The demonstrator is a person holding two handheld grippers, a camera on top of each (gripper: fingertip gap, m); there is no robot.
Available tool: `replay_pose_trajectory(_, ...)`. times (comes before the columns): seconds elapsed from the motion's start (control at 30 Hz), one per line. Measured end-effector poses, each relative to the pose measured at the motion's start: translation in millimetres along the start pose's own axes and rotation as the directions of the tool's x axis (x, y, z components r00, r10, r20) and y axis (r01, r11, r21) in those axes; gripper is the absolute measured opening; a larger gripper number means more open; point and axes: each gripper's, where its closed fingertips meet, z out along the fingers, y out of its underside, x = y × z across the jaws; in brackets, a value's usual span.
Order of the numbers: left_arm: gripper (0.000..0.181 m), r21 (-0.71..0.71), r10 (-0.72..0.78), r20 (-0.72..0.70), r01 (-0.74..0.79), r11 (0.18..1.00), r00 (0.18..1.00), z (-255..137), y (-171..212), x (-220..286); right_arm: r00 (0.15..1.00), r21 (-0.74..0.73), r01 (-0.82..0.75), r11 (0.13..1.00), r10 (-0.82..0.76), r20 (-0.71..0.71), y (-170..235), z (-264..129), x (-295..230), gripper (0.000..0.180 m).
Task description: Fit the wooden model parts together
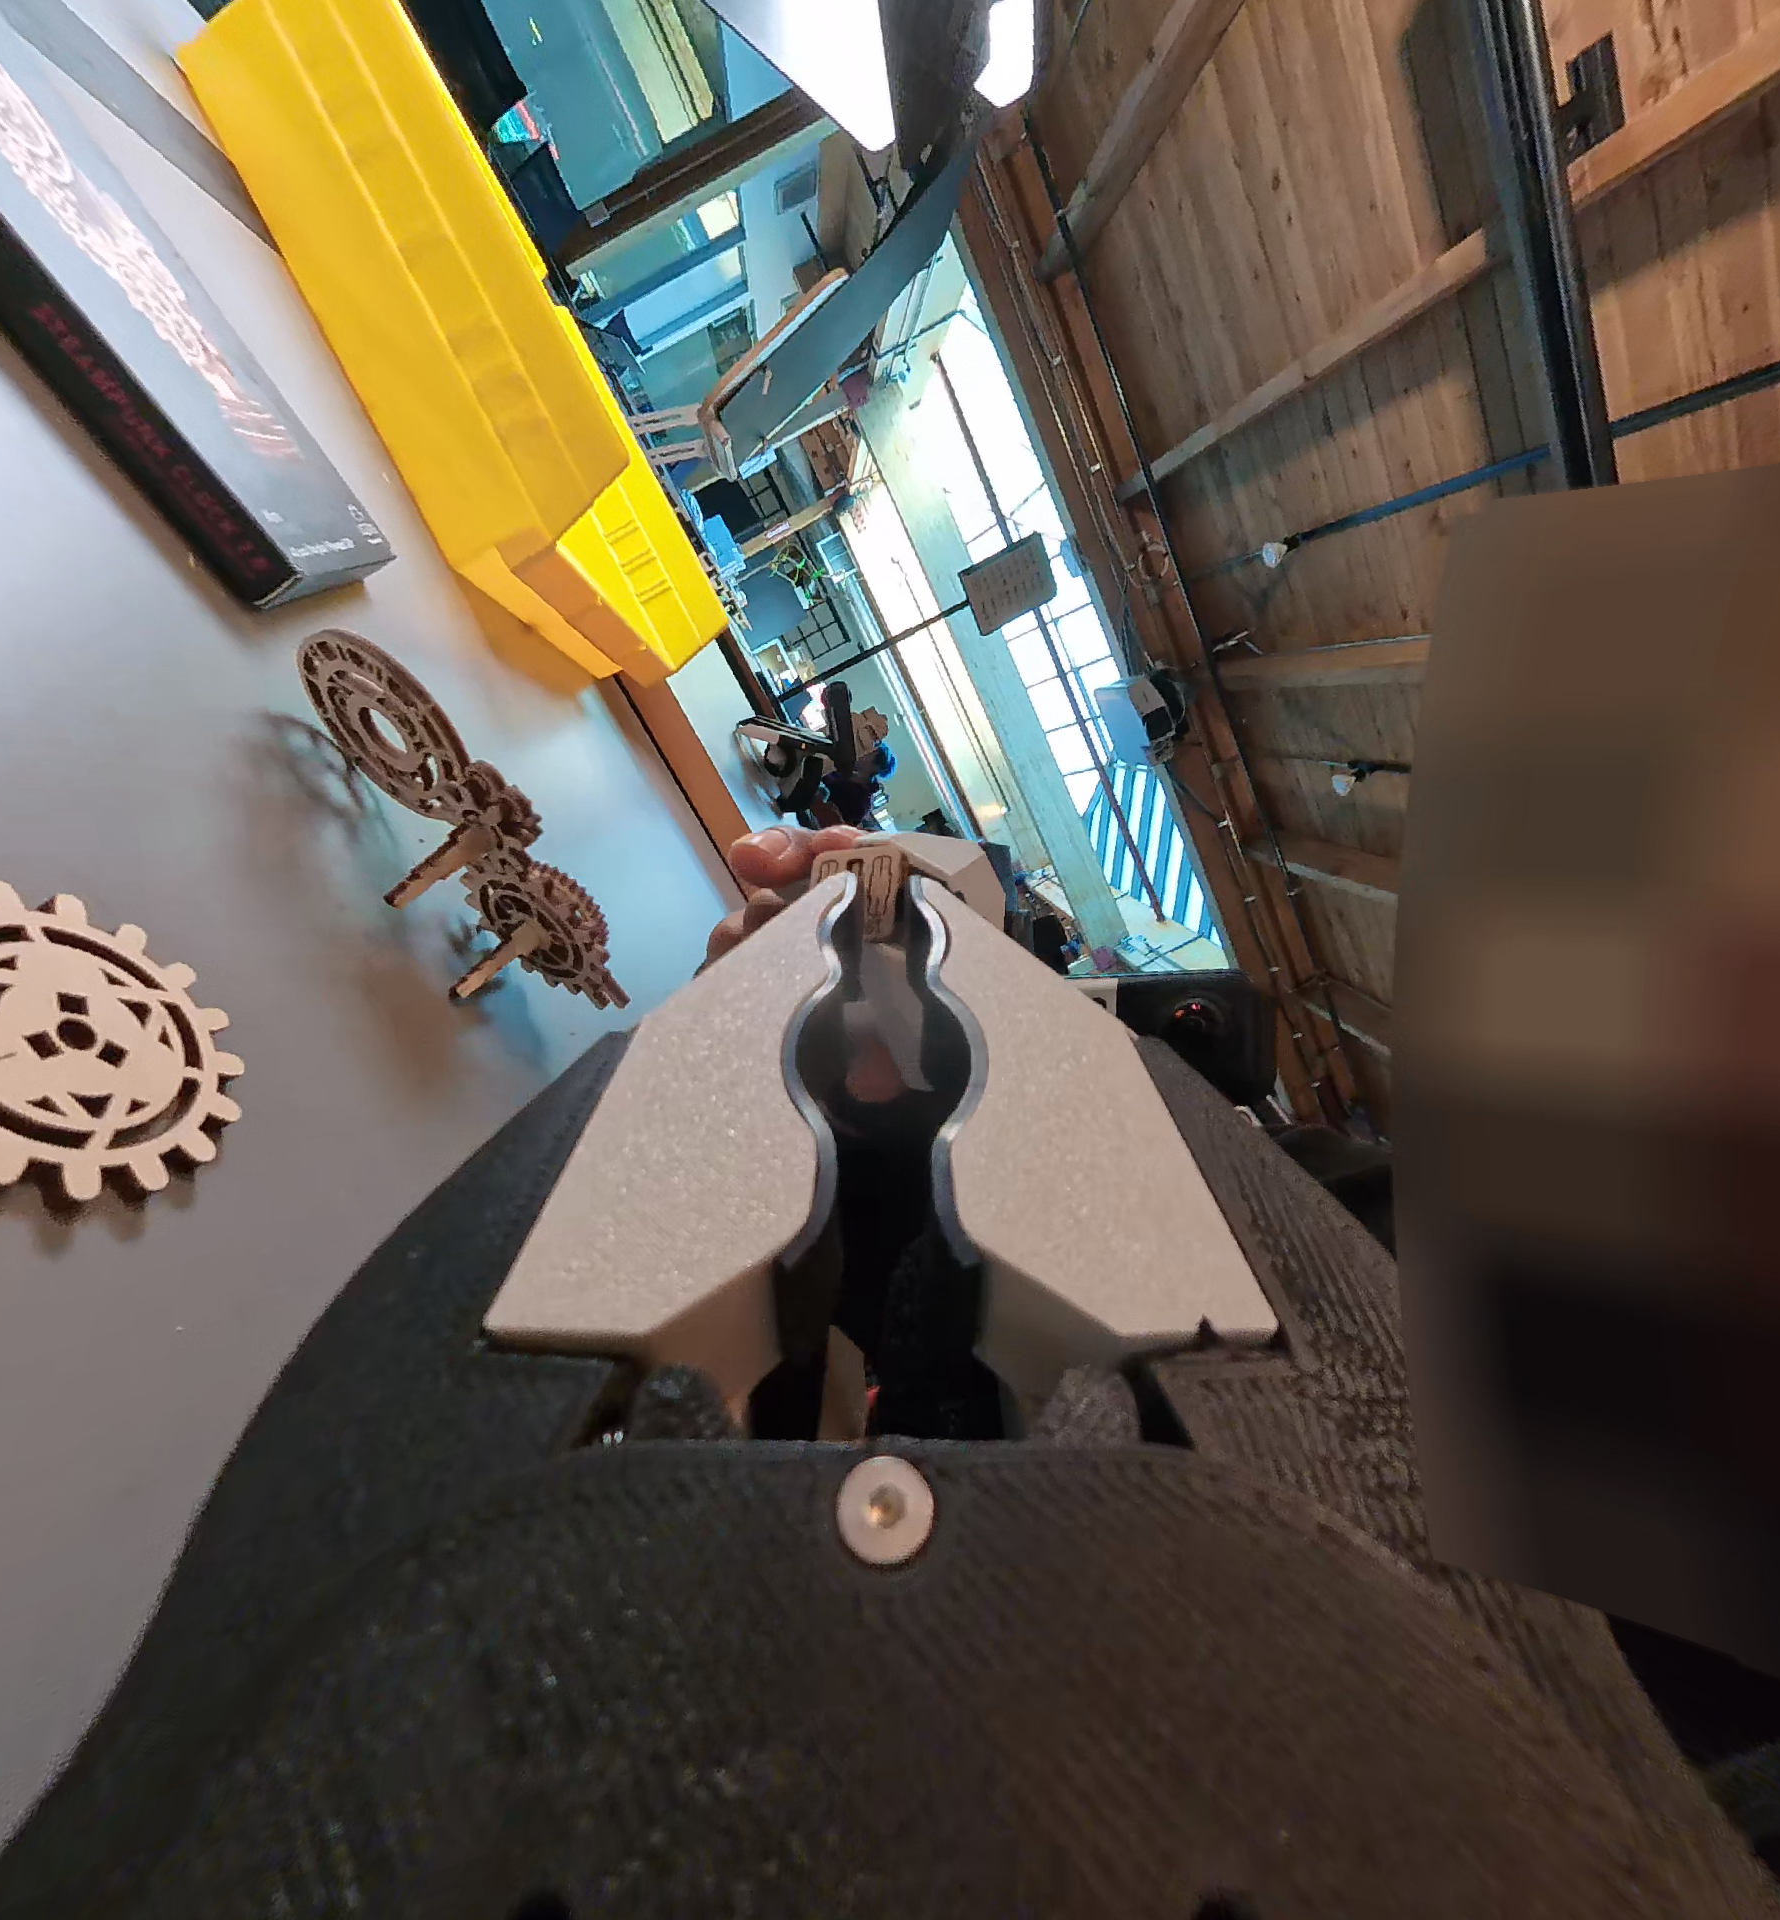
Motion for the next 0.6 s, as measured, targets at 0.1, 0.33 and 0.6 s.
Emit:
replay_pose_trajectory(0.1,0.005,0.011,-0.009,0.009,0.009,1.000,1.000,0,0,-3,1.000,-0.006,0.004,1.000,-0.004,0.008,3,1,-1,0.011)
replay_pose_trajectory(0.33,0.005,0.030,-0.039,0.016,0.038,0.999,0.999,-2,-2,-10,1.000,-0.020,-0.011,1.000,0.012,0.025,8,4,-2,0.009)
replay_pose_trajectory(0.6,0.001,0.077,-0.018,0.052,0.014,0.997,0.998,-8,-10,-17,0.991,-0.021,-0.086,0.996,0.088,0.104,12,3,-6,0.000)
